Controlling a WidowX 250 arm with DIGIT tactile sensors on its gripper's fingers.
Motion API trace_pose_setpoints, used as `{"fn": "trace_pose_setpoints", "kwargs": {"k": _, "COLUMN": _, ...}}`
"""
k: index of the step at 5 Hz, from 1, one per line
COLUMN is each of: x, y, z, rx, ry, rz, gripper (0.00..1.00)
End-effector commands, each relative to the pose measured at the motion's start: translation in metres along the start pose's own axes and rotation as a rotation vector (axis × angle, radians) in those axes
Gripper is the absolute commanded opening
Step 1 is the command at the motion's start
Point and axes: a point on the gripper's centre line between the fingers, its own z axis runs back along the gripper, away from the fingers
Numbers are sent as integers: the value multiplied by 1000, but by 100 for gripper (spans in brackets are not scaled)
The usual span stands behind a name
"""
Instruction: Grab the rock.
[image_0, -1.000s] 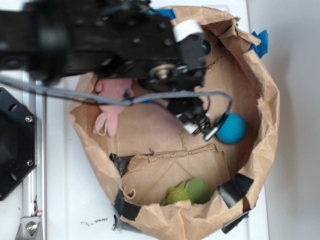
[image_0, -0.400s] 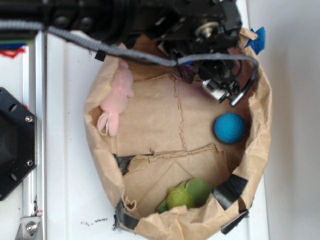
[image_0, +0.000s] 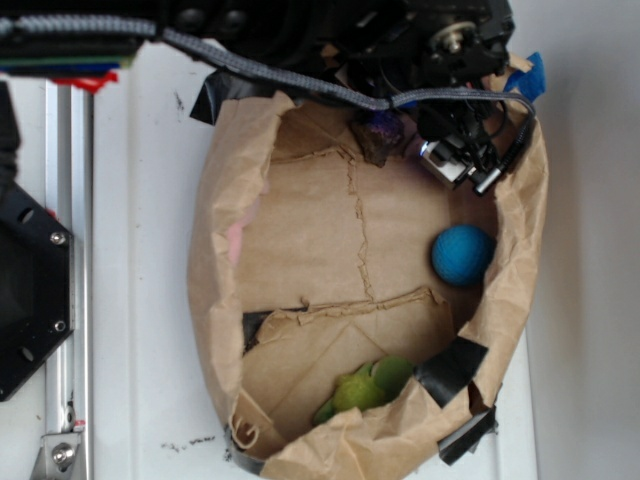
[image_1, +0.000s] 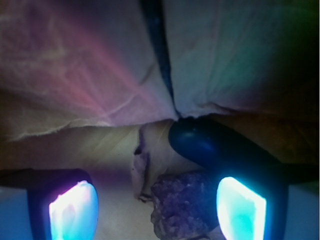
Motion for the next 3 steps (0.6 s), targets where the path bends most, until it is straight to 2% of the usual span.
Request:
{"fn": "trace_pose_setpoints", "kwargs": {"k": 1, "x": 0, "y": 3, "z": 28, "rx": -44, "ry": -60, "rz": -52, "gripper": 100}}
{"fn": "trace_pose_setpoints", "kwargs": {"k": 3, "x": -13, "y": -2, "z": 32, "rx": -46, "ry": -75, "rz": 33, "gripper": 100}}
